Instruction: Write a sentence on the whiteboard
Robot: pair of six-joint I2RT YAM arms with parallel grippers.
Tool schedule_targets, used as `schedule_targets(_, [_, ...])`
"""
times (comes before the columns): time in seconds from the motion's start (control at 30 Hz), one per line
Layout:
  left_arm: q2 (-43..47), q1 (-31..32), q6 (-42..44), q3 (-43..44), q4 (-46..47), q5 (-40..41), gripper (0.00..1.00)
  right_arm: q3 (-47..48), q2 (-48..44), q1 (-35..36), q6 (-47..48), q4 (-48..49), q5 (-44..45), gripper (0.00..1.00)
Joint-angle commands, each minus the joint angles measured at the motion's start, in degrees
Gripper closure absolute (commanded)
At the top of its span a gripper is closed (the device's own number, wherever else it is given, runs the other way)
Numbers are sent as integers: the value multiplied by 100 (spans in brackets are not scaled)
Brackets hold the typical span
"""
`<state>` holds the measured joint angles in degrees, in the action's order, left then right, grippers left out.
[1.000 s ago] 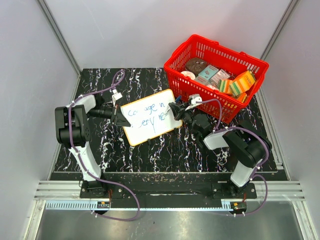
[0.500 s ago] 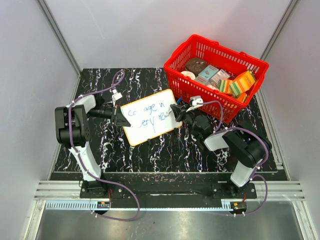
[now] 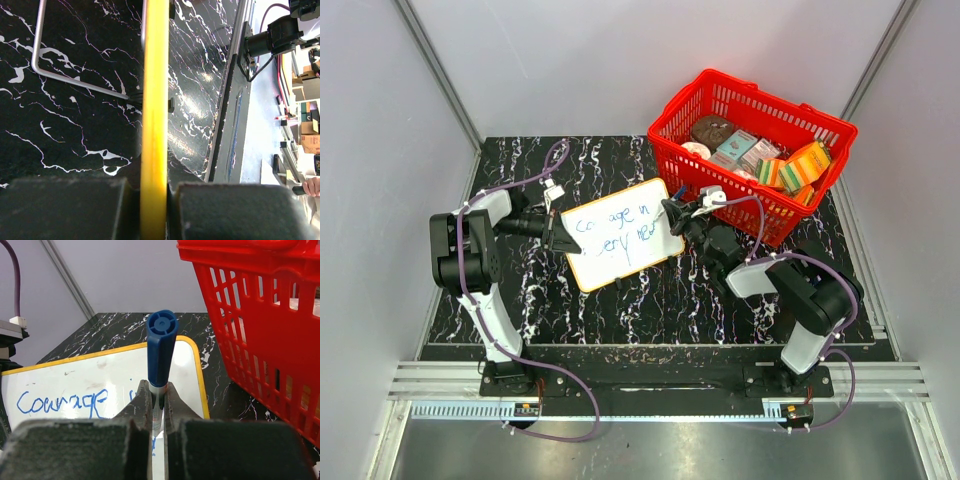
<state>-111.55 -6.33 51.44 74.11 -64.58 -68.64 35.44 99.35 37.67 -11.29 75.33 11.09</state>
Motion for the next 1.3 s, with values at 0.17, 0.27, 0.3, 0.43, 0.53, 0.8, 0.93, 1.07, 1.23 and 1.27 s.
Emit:
schedule_targets(0.17, [-34,79,472,-142,85,1116,100,-274,-47,21,-163,43,-19,100])
schedule_targets(0.27, [-25,79,463,-168,112,1125,100,-415,-21,12,-268,70,-81,100])
schedule_targets(0.3, [-25,79,463,-168,112,1125,100,-467,-12,4,-286,78,-55,100])
schedule_targets(0.43, [-25,79,455,-195,138,1142,100,-556,-30,4,-260,183,86,100])
schedule_targets(0.53, [-25,79,446,-204,164,1169,100,-565,-144,12,-181,367,104,100])
schedule_targets(0.8, [-7,79,455,-239,173,1160,100,-337,-636,12,196,527,139,100])
schedule_targets(0.93, [-25,79,455,-230,173,1143,100,-64,-540,12,381,325,200,100])
schedule_targets(1.07, [-8,79,463,-230,165,1151,100,33,-338,4,373,333,227,100])
schedule_targets(1.23, [-7,88,463,-239,173,1151,100,7,-127,12,285,412,253,100])
schedule_targets(1.27, [-7,79,463,-239,173,1151,100,-2,-118,12,276,430,270,100])
